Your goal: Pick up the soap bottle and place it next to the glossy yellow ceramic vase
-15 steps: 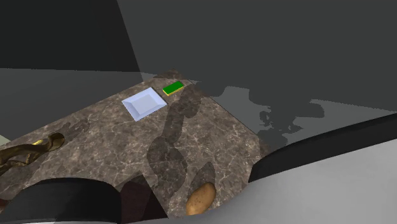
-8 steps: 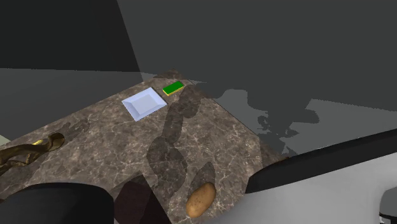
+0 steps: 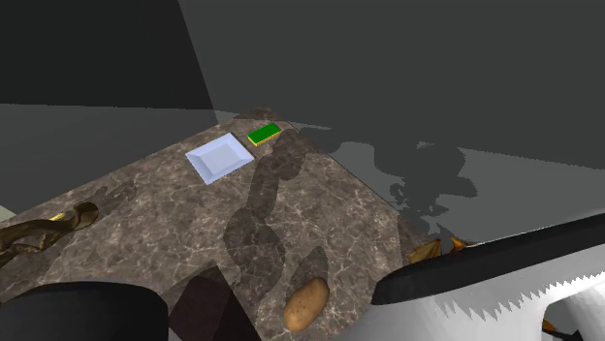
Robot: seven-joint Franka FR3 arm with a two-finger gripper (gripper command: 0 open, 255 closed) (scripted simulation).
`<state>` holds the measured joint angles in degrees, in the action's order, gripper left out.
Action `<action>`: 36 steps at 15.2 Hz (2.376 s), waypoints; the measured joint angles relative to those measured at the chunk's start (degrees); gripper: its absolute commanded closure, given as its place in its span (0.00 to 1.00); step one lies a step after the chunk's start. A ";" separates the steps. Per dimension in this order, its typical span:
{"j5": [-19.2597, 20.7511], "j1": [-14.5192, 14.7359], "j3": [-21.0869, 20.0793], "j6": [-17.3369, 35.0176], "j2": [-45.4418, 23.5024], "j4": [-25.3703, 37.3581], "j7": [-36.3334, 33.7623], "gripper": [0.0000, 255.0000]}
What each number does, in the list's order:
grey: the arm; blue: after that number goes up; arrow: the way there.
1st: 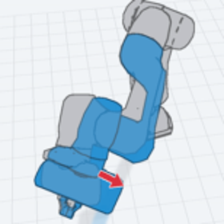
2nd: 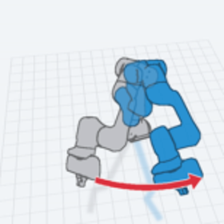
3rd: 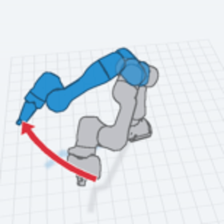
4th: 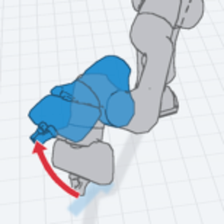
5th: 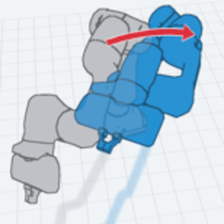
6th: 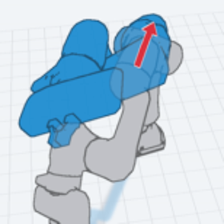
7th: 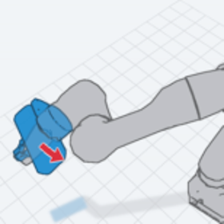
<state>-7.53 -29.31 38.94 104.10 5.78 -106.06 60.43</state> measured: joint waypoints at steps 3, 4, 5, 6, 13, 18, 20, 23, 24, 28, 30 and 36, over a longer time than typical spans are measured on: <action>-0.02 -0.03 0.02 2.27 0.08 -2.37 0.35 1.00; -0.08 -0.04 0.04 2.96 0.04 -3.03 0.47 1.00; -0.10 -0.06 0.06 3.77 0.06 -3.87 0.65 1.00; -0.19 -0.08 0.11 4.52 -0.03 -4.57 0.82 1.00; -1.27 -0.07 0.37 9.51 -1.21 -8.77 2.16 1.00; -2.40 -0.15 0.69 13.17 -2.40 -11.69 3.63 1.00; -2.86 -0.16 0.78 14.50 -2.87 -12.71 4.15 1.00; -3.88 -0.13 0.88 16.62 -3.93 -14.13 5.09 1.00; -4.33 -0.13 0.92 17.32 -4.41 -14.52 5.48 1.00; -5.50 -0.17 1.02 19.51 -5.53 -16.00 6.64 1.00; -5.57 -0.17 1.02 19.68 -5.59 -16.13 6.72 1.00; -5.62 -0.17 1.02 19.74 -5.64 -16.15 6.76 0.00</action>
<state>-13.15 -29.48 39.96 123.85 0.14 -122.21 67.19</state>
